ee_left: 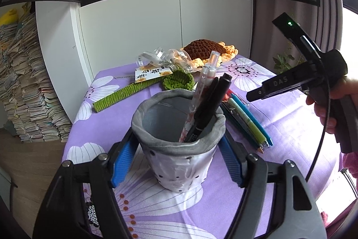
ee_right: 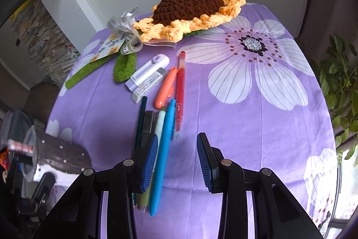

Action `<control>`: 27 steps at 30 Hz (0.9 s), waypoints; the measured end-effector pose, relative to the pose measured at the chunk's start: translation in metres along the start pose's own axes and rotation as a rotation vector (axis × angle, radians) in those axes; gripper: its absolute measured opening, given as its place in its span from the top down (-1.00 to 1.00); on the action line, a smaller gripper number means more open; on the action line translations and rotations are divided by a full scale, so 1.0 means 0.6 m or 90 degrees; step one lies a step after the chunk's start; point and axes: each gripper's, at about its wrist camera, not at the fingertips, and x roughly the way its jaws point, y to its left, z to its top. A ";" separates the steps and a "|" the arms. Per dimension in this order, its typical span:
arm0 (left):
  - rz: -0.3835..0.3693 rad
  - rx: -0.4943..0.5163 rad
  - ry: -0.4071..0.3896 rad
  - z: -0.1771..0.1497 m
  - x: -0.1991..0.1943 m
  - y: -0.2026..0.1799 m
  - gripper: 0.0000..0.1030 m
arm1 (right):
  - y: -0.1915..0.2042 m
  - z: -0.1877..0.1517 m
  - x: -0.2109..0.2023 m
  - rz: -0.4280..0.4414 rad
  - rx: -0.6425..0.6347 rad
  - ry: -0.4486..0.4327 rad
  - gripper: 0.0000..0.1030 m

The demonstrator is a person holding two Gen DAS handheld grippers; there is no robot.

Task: Organize stationery
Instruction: 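Grasp the red pen with the right gripper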

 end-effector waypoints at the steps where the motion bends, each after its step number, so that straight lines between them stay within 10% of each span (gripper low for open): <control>1: 0.000 -0.003 0.001 0.000 0.000 0.001 -0.36 | 0.001 0.003 0.004 -0.005 -0.002 -0.002 0.29; 23: 0.002 -0.008 0.011 0.003 0.000 0.002 -0.37 | 0.002 0.013 0.049 -0.058 -0.025 -0.002 0.30; 27: 0.000 -0.011 0.013 0.003 0.003 0.003 -0.37 | 0.005 0.016 0.057 -0.077 -0.041 -0.018 0.56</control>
